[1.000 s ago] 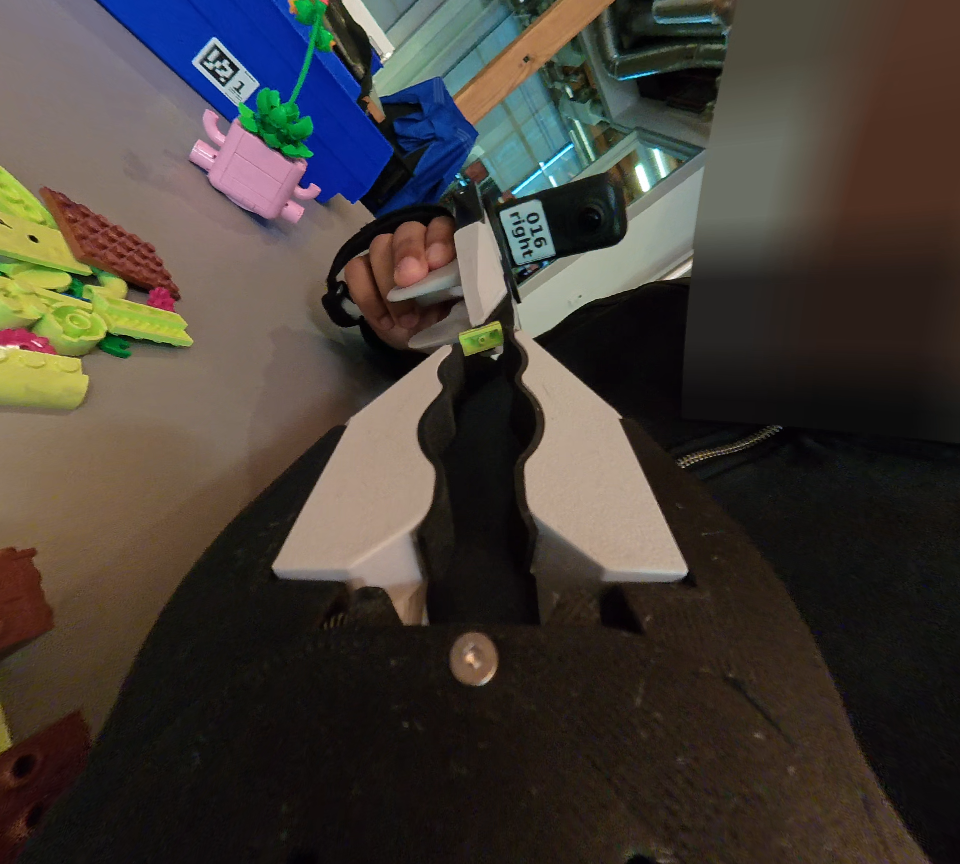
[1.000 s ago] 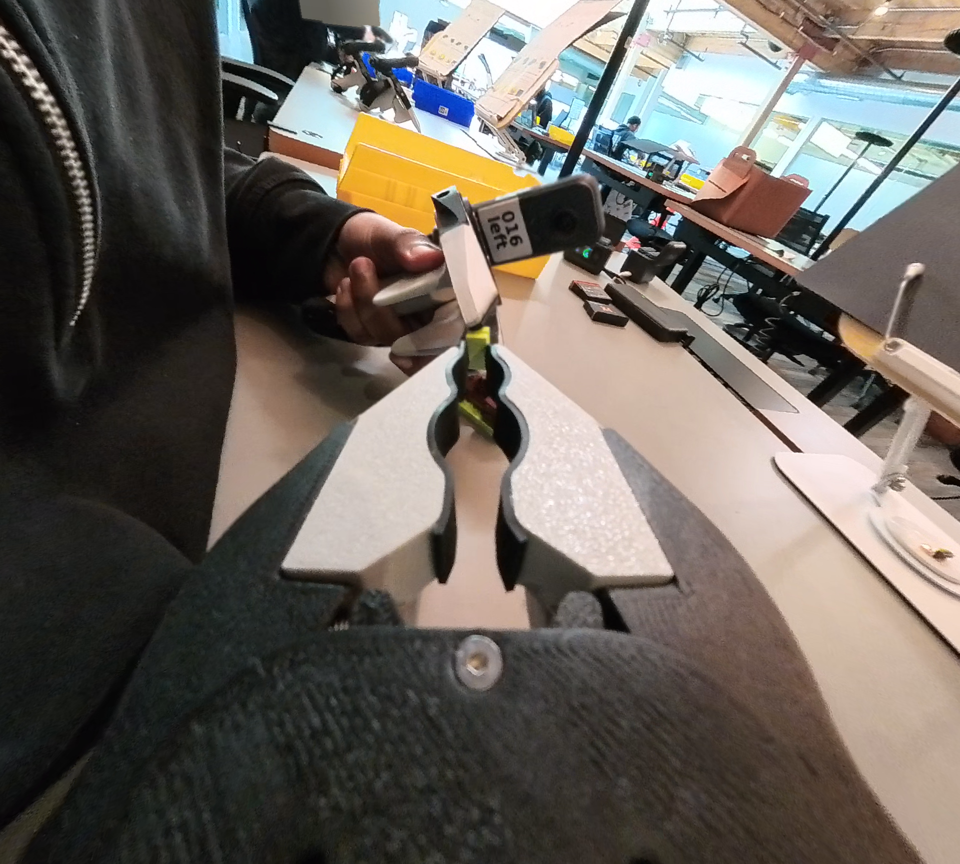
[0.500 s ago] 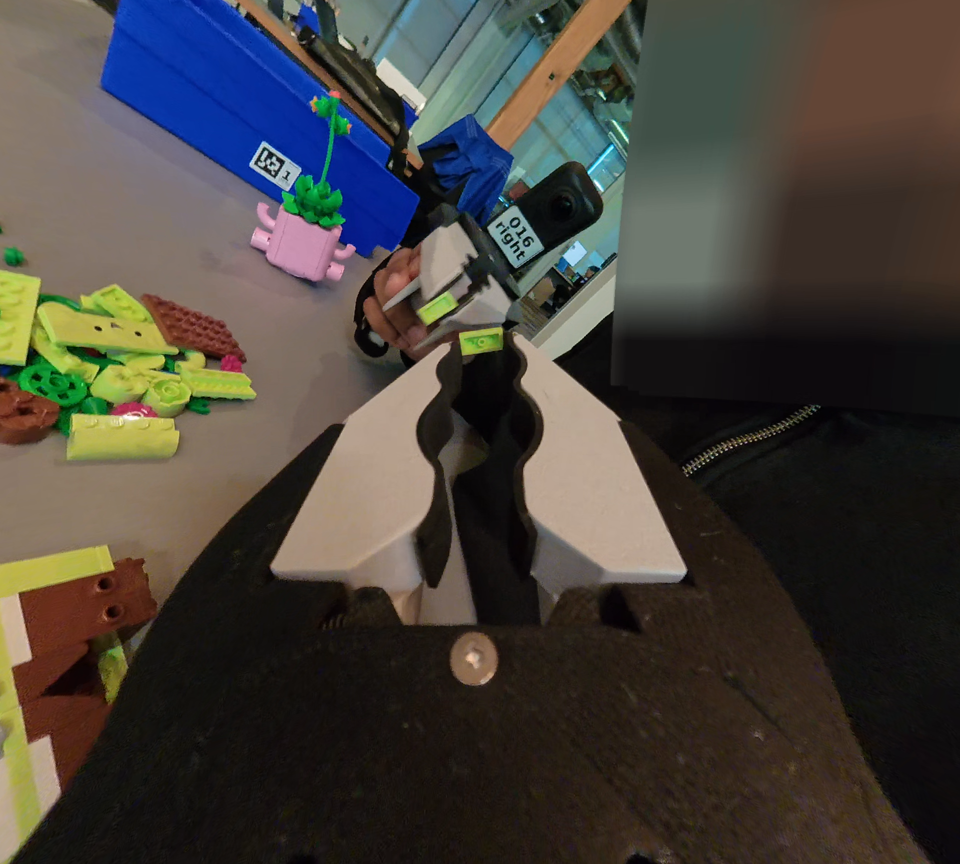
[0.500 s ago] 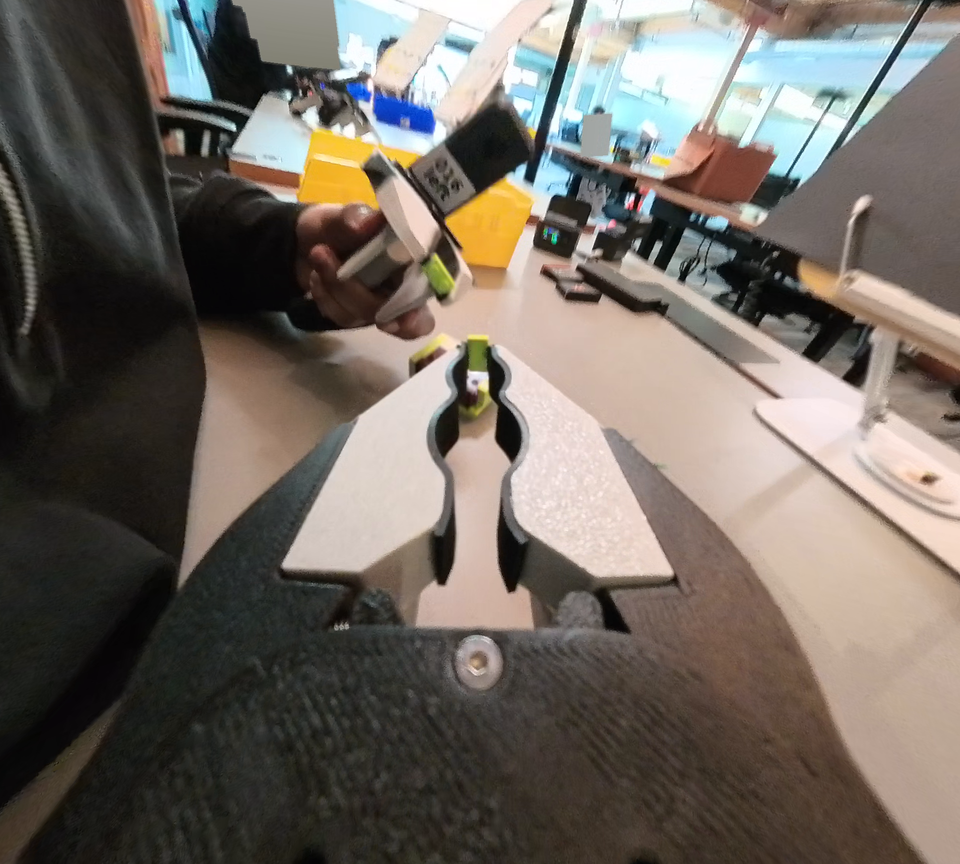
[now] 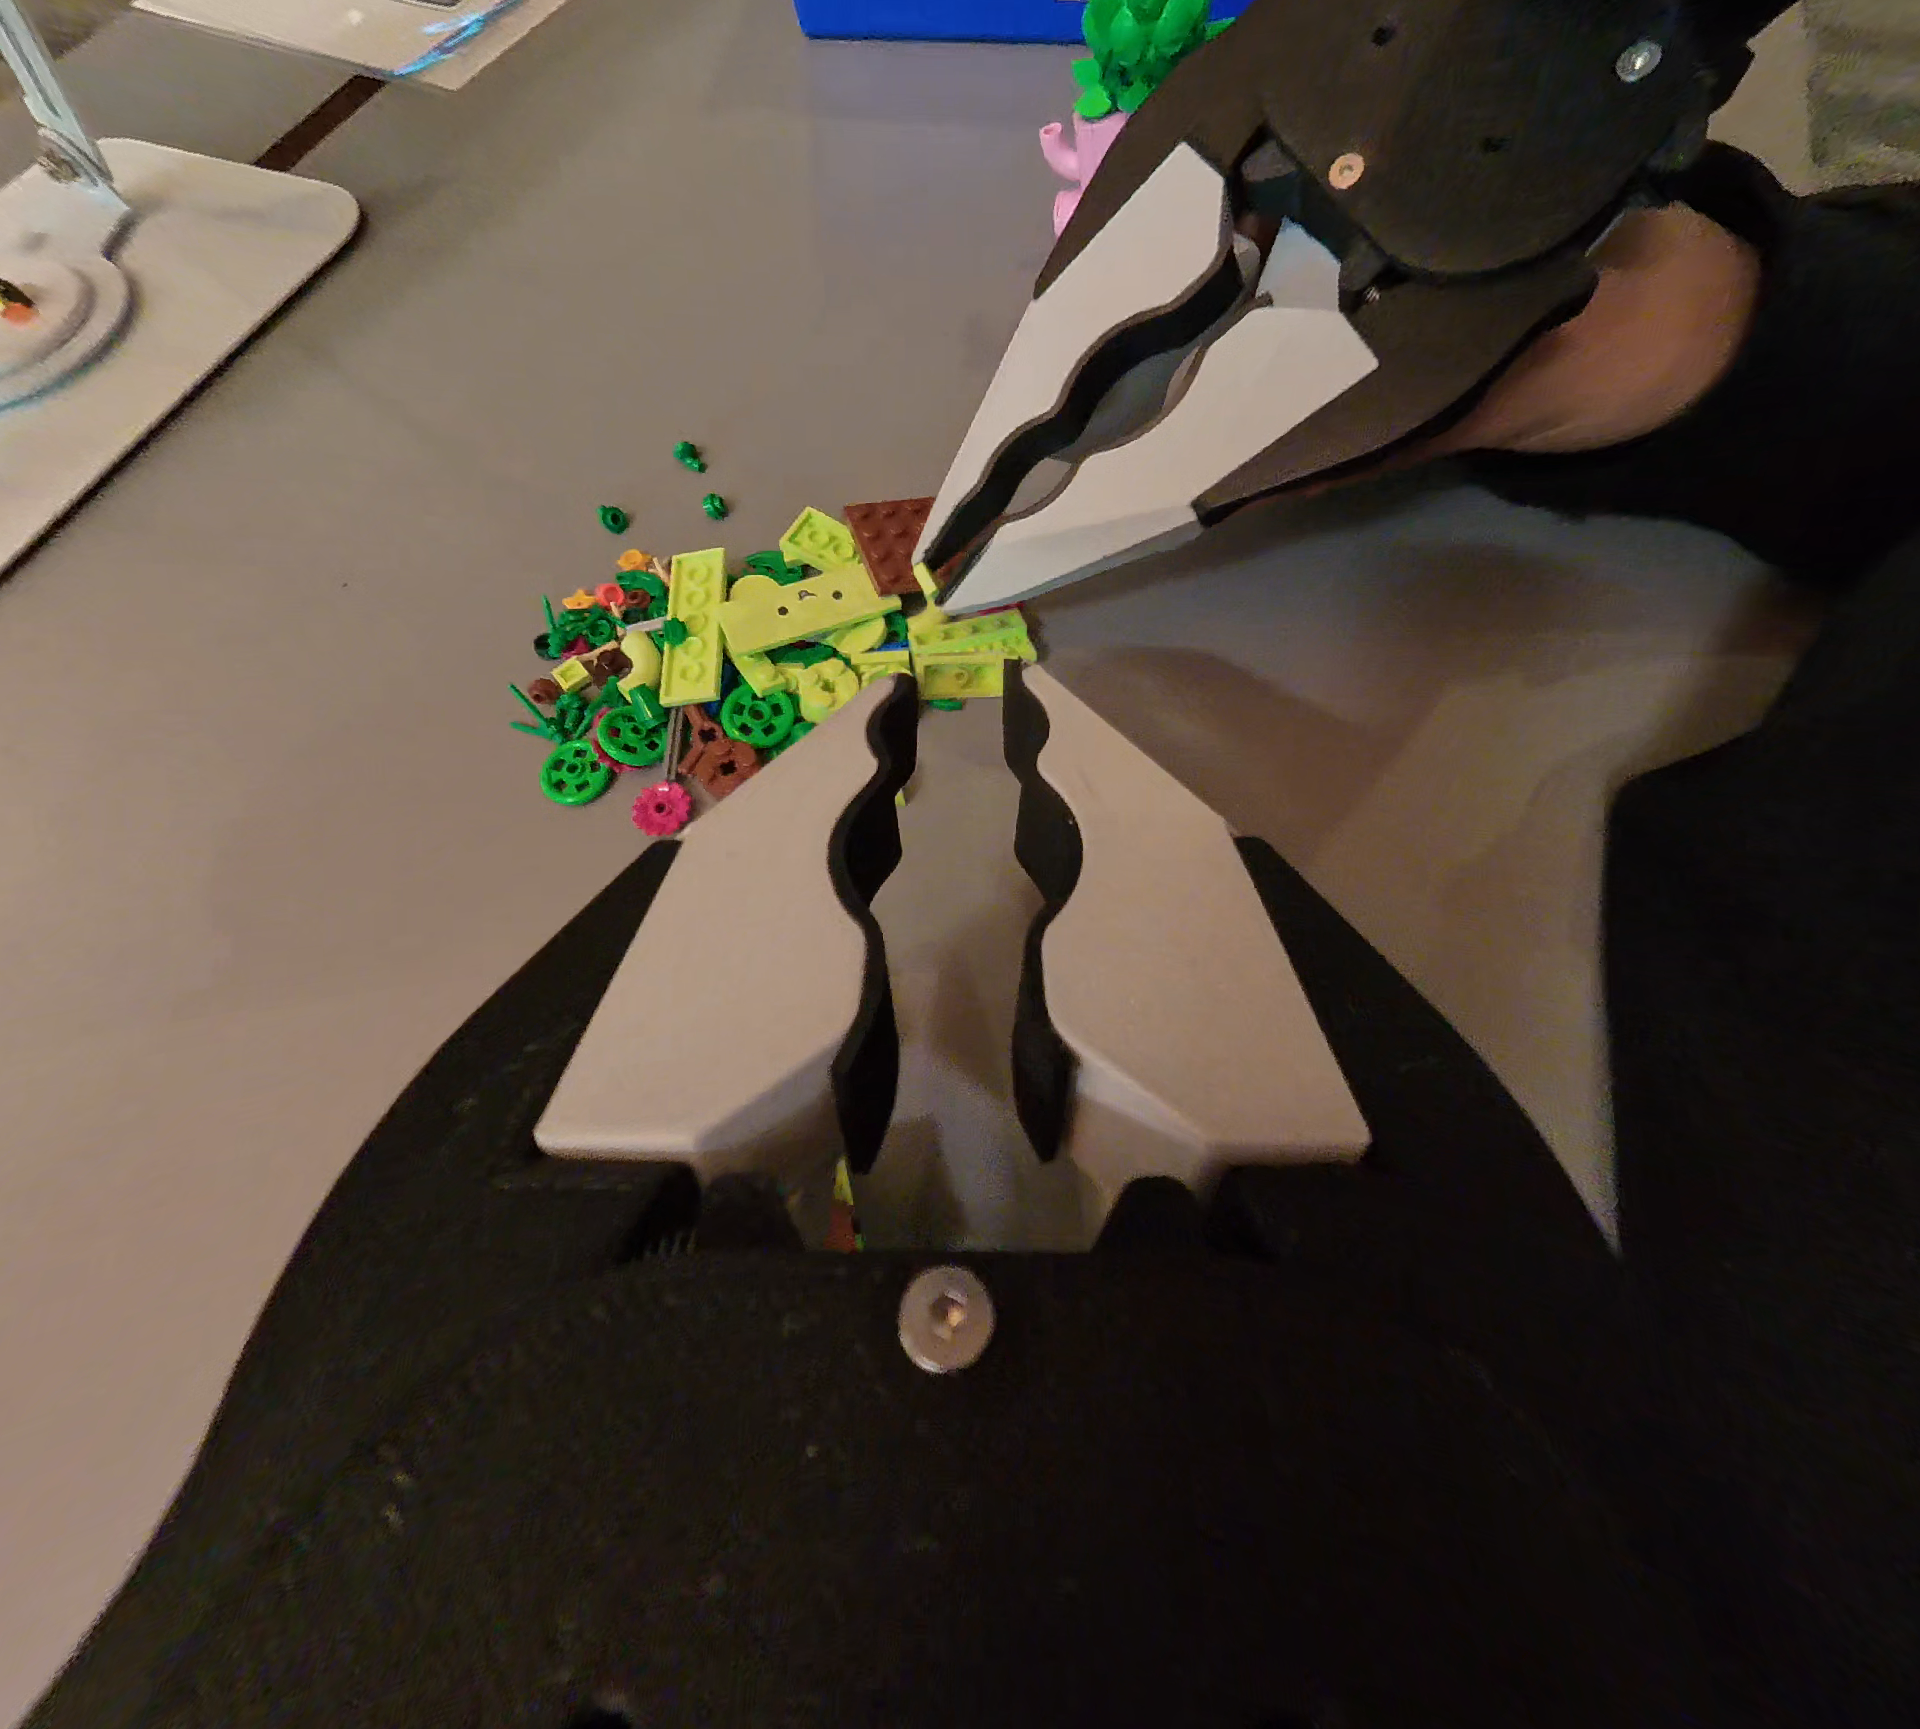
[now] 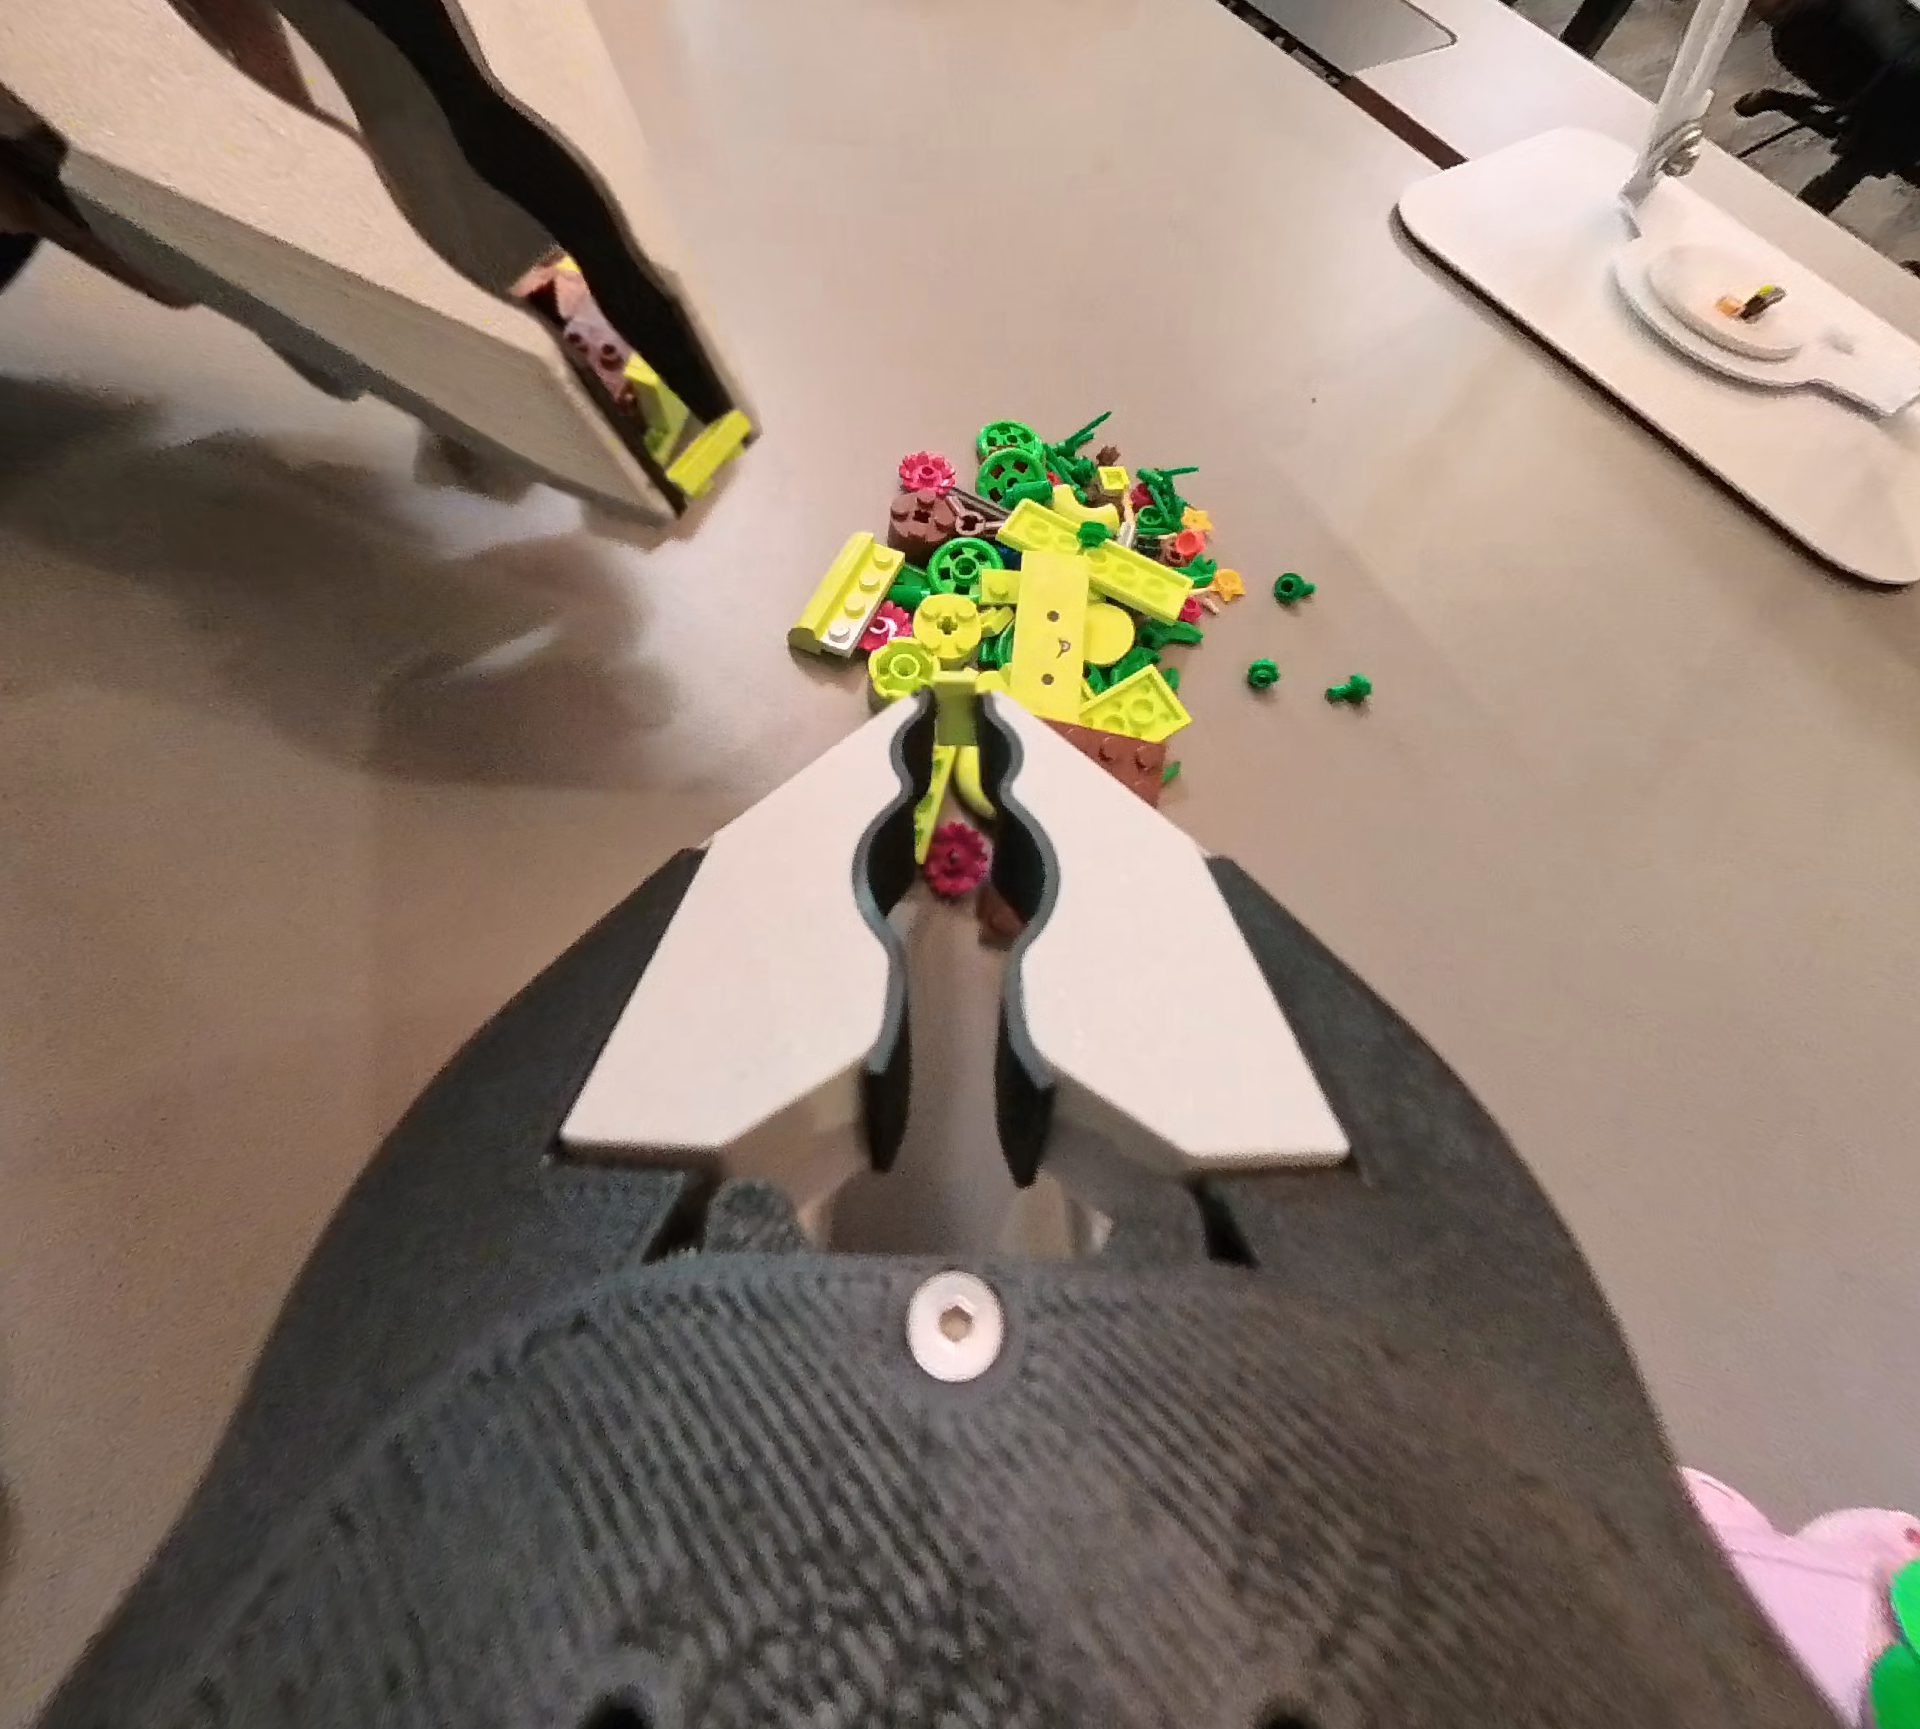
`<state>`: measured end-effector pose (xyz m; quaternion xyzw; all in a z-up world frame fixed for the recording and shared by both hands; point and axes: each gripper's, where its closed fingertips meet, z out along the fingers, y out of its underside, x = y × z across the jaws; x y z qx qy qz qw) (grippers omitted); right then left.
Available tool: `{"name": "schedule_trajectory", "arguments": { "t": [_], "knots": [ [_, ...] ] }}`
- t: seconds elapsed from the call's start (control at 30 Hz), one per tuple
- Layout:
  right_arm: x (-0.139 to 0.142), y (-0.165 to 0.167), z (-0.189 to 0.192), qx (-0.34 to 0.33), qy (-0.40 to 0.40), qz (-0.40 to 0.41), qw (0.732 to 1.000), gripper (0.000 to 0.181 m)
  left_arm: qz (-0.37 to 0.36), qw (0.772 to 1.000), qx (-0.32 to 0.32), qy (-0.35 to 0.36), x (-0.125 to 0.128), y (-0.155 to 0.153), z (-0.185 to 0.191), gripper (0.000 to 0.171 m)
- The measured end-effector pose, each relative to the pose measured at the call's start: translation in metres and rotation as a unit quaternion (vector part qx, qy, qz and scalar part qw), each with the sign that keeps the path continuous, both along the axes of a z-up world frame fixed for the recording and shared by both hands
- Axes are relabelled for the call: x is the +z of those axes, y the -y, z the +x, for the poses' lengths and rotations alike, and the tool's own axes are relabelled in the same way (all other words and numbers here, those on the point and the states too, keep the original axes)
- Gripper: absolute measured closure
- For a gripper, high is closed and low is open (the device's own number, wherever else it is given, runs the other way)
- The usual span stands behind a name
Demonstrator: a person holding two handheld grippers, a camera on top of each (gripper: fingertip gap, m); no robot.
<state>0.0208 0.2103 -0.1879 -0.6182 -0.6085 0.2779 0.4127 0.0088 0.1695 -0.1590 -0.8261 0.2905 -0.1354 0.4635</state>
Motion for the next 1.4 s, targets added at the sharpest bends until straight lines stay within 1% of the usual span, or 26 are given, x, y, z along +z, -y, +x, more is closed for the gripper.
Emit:
{"name": "schedule_trajectory", "arguments": {
  "t": [0.1,0.2,0.27,0.4,0.53,0.67,0.7,0.73,0.8,0.9,1.03,1.1,1.17,1.27,1.33,1.4],
  "knots": [
    [-0.001,-0.003,0.0,-0.008,0.003,-0.003,1.0,0.173,-0.017,1.0,0.005,0.006,0.001,-0.005,-0.004,0.157],
    [0.001,-0.003,0.0,-0.007,-0.006,-0.01,1.0,0.17,-0.035,0.999,0.009,-0.027,-0.003,-0.012,-0.013,0.156],
    [0.007,-0.005,0.002,-0.012,-0.025,-0.012,1.0,0.17,-0.048,0.998,0.0,-0.046,-0.006,-0.016,-0.013,0.156],
    [0.021,-0.008,0.009,-0.02,-0.07,-0.034,0.997,0.165,-0.084,0.994,-0.028,-0.057,-0.012,-0.025,-0.005,0.156],
    [0.028,-0.008,0.013,-0.02,-0.095,-0.058,0.994,0.161,-0.108,0.989,-0.039,-0.097,-0.023,-0.038,-0.006,0.156],
    [0.03,-0.007,0.015,-0.018,-0.095,-0.05,0.994,0.161,-0.128,0.985,-0.053,-0.106,-0.034,-0.045,-0.003,0.156],
    [0.03,-0.007,0.015,-0.018,-0.094,-0.044,0.994,0.161,-0.131,0.984,-0.054,-0.108,-0.036,-0.046,-0.003,0.154],
    [0.03,-0.007,0.015,-0.019,-0.091,-0.038,0.995,0.161,-0.134,0.984,-0.054,-0.107,-0.038,-0.047,-0.003,0.149],
    [0.028,-0.007,0.015,-0.02,-0.086,-0.028,0.996,0.161,-0.128,0.986,-0.05,-0.1,-0.035,-0.047,-0.004,0.144],
    [0.028,-0.008,0.015,-0.02,-0.082,-0.021,0.996,0.161,-0.103,0.991,-0.031,-0.076,-0.021,-0.045,-0.013,0.14],
    [0.028,-0.007,0.015,-0.017,-0.085,-0.016,0.996,0.163,-0.052,0.998,0.018,-0.031,0.004,-0.037,-0.042,0.139],
    [0.03,-0.007,0.014,-0.016,-0.088,-0.009,0.996,0.164,-0.024,0.999,0.037,-0.007,0.014,-0.028,-0.06,0.137],
    [0.032,-0.007,0.013,-0.013,-0.094,0.001,0.995,0.165,-0.001,0.999,0.05,0.012,0.018,-0.014,-0.078,0.135],
    [0.035,-0.005,0.009,-0.007,-0.108,0.014,0.994,0.166,0.005,0.998,0.06,0.036,0.012,0.011,-0.097,0.129],
    [0.039,-0.003,0.005,0.0,-0.122,0.014,0.992,0.167,-0.007,0.997,0.049,0.056,0.002,0.029,-0.097,0.119],
    [0.042,0.002,-0.001,0.011,-0.136,0.007,0.991,0.168,-0.015,0.998,0.036,0.055,-0.01,0.043,-0.096,0.11]
  ]
}}
